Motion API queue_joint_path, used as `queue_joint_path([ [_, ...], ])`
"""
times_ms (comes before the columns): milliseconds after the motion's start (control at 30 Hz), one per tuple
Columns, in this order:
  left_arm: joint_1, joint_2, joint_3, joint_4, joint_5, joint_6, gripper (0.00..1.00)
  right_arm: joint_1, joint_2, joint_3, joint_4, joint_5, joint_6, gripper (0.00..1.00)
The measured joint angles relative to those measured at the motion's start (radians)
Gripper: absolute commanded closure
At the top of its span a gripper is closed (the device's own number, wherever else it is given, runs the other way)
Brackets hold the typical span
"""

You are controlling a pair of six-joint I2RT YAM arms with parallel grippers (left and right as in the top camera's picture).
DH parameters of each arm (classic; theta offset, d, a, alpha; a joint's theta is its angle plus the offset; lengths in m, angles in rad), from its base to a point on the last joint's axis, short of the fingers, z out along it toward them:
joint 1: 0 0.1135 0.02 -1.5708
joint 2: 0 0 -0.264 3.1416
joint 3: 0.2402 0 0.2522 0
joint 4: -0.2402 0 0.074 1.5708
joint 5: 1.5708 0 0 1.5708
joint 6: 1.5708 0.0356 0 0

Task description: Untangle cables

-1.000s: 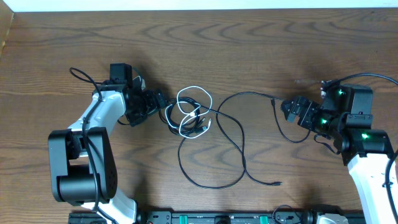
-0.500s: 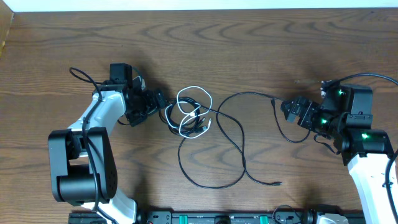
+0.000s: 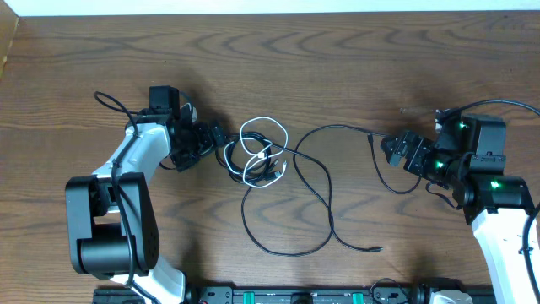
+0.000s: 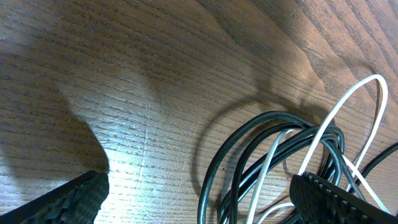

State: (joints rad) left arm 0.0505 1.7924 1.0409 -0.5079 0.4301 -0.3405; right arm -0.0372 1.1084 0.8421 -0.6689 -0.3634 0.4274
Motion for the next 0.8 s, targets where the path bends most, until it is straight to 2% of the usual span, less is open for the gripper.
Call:
queue_joint_path([
  [633, 0.000, 0.000, 0.000, 0.000, 0.000, 0.000, 0.03, 0.000, 0.000, -0.002, 0.059, 0.032, -0.003, 0.01],
  [667, 0.000, 0.000, 0.000, 0.000, 0.000, 0.000, 0.03, 0.000, 0.000, -0.002, 0.065, 0.027, -0.003, 0.12],
  [700, 0.000, 0.000, 0.000, 0.000, 0.000, 0.000, 0.02, 0.000, 0.002, -0.002, 0.088, 0.016, -0.008, 0.29],
  [733, 0.000, 0.000, 0.000, 0.000, 0.000, 0.000, 0.02, 0.000, 0.003, -0.002, 0.108, 0.000, -0.011, 0.34],
  [800, 0.000, 0.000, 0.000, 0.001, 0.000, 0.000, 0.02, 0.007, 0.004, -0.001, 0.179, -0.065, -0.047, 0.35],
])
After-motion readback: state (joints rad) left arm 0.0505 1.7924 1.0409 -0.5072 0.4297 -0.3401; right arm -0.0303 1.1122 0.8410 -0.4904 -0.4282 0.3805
